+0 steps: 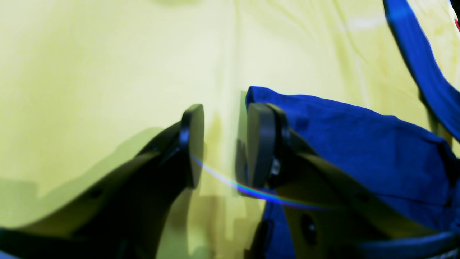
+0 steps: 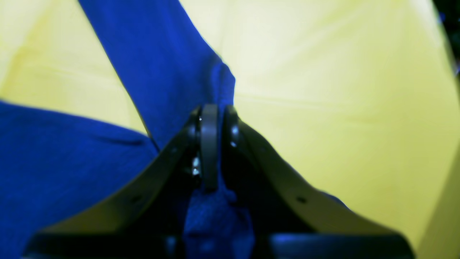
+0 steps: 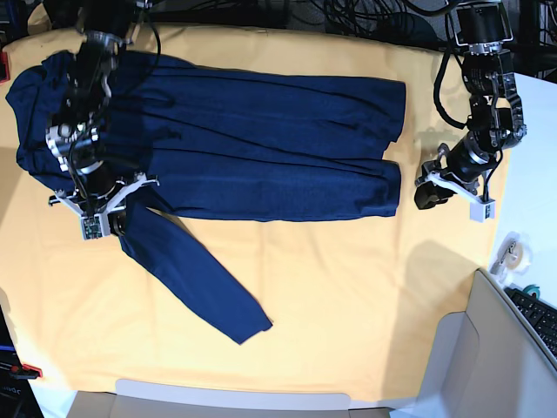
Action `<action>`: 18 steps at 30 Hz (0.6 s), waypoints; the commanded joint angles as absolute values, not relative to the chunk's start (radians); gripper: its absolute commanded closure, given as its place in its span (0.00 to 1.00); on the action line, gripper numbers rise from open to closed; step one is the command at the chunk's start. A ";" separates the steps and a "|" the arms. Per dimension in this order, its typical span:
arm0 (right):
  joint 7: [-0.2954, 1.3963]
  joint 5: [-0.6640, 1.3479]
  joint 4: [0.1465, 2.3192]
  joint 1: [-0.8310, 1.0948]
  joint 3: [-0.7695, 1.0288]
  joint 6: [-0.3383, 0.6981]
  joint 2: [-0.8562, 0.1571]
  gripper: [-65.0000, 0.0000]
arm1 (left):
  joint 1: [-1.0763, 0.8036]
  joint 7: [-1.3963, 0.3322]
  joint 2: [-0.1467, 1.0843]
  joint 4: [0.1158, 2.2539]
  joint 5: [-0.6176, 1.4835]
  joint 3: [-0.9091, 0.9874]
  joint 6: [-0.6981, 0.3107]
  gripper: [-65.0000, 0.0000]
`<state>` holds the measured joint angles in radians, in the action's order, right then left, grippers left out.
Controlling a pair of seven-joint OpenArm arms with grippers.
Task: Fold the T-shirt properly
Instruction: 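Drag the held sleeve up over the shirt body with the right gripper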
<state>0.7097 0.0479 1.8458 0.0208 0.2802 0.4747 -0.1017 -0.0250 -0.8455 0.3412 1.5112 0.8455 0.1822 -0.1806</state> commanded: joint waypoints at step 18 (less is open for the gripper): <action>0.680 0.056 2.031 0.348 0.038 0.473 -0.116 1.00 | -0.008 -0.831 0.341 1.512 0.857 0.185 -0.188 0.69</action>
